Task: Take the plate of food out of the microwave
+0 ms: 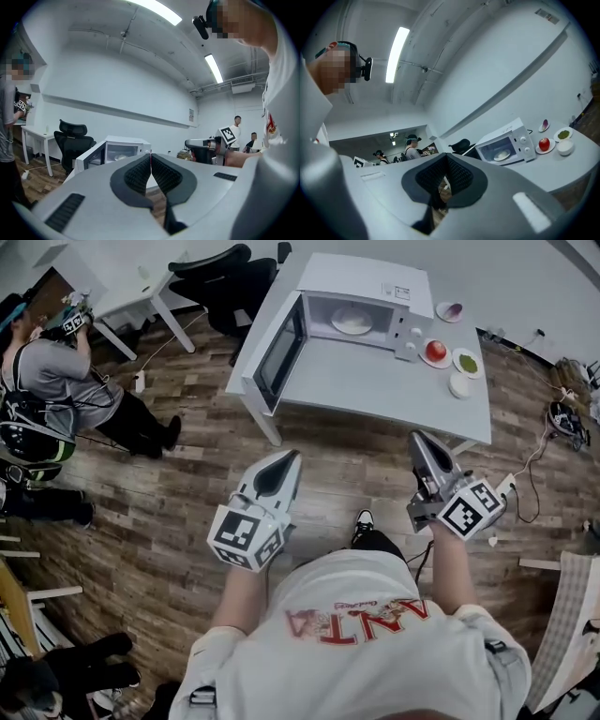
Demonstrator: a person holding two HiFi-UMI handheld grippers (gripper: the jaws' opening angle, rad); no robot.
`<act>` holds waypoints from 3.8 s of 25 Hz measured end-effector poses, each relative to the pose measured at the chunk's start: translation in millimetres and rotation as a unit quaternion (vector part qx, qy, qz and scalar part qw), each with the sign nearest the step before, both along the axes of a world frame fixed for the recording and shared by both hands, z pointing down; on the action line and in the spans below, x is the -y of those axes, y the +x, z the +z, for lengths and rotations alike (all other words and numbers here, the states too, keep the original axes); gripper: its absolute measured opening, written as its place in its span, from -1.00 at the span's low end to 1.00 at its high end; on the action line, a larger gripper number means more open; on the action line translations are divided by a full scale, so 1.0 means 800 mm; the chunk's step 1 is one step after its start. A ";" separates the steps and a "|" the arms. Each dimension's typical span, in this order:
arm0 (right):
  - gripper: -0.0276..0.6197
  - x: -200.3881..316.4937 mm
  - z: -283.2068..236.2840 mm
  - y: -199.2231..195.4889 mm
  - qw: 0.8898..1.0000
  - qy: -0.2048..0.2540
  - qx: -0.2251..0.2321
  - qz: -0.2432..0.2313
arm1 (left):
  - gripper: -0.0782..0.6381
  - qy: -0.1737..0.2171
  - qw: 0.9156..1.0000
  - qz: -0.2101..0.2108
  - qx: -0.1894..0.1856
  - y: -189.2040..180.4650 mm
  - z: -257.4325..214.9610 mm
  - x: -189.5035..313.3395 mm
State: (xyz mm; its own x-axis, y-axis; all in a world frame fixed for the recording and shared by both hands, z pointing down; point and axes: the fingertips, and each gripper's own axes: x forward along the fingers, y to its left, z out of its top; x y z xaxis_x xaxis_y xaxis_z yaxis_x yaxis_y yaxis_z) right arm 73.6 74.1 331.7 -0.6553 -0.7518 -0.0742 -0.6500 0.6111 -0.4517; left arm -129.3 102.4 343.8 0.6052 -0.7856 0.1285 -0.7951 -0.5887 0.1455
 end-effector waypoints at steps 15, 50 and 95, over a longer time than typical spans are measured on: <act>-0.91 0.178 0.050 0.166 0.995 -0.069 0.069 -0.003 | -0.76 -0.026 0.999 -0.036 0.031 0.138 -0.007 0.165; -0.91 0.343 0.077 0.063 0.986 -0.136 0.074 0.058 | -0.76 -0.020 0.995 0.084 -0.044 0.109 0.013 0.368; -0.80 0.614 0.388 -0.001 0.803 -0.434 0.349 0.213 | -0.76 -0.120 0.992 0.022 -0.025 0.112 0.081 0.453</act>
